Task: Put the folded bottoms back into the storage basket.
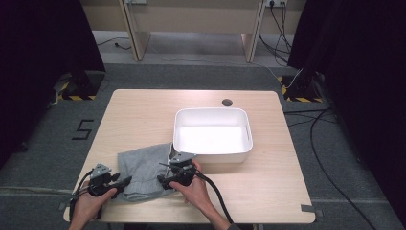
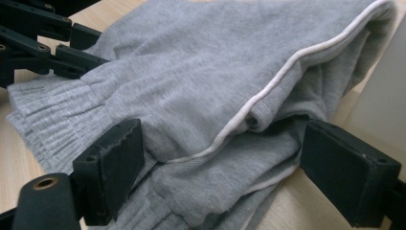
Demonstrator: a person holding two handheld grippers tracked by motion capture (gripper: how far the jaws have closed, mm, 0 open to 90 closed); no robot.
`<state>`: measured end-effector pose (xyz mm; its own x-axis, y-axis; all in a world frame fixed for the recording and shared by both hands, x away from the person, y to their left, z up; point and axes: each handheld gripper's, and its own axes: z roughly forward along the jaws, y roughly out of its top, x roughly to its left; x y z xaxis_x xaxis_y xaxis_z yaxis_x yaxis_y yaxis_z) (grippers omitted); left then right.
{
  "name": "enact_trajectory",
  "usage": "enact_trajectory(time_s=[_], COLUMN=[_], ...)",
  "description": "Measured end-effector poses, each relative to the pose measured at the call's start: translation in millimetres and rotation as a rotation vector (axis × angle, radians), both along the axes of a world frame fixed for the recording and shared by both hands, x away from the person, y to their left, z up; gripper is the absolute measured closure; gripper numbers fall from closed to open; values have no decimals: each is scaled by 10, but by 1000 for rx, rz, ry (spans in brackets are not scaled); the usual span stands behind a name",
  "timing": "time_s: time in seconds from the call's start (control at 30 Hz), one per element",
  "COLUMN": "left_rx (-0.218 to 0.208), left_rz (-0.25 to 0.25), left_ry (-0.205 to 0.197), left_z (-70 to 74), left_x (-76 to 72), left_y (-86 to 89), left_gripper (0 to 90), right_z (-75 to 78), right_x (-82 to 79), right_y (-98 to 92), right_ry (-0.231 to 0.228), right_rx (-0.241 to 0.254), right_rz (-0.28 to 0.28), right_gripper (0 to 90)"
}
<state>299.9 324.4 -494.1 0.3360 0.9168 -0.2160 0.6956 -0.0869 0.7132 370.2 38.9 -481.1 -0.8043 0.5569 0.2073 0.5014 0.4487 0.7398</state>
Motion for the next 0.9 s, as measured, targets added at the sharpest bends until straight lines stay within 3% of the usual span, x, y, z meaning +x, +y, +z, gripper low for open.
enact_trajectory(time_s=[0.1,0.2,0.37,0.47,0.67,0.73,0.9], left_rx=[-16,-37,-34,-35,-45,-52,-11], left_rz=[-14,-22,-26,-31,-40,-46,-88], left_ry=[-6,-8,-11,-13,-14,-14,-38], left_z=[-11,-22,-23,-26,-32,-33,-6], left_x=[-1,-2,-7,-11,-9,-8,-22], left_y=[-4,3,-6,-13,-9,-10,-32], left_gripper=[579,626,646,669,694,708,760], right_z=[-32,-85,-145,-148,-162,-156,-124], right_x=[9,30,45,41,8,-3,-69], right_y=[8,5,-13,-5,6,3,13], right_ry=[17,81,116,100,118,113,29], right_rx=[-3,27,57,52,89,101,88], right_rz=[-3,-16,-32,-24,-1,-1,11], right_gripper=[155,155,154,173,403,519,691])
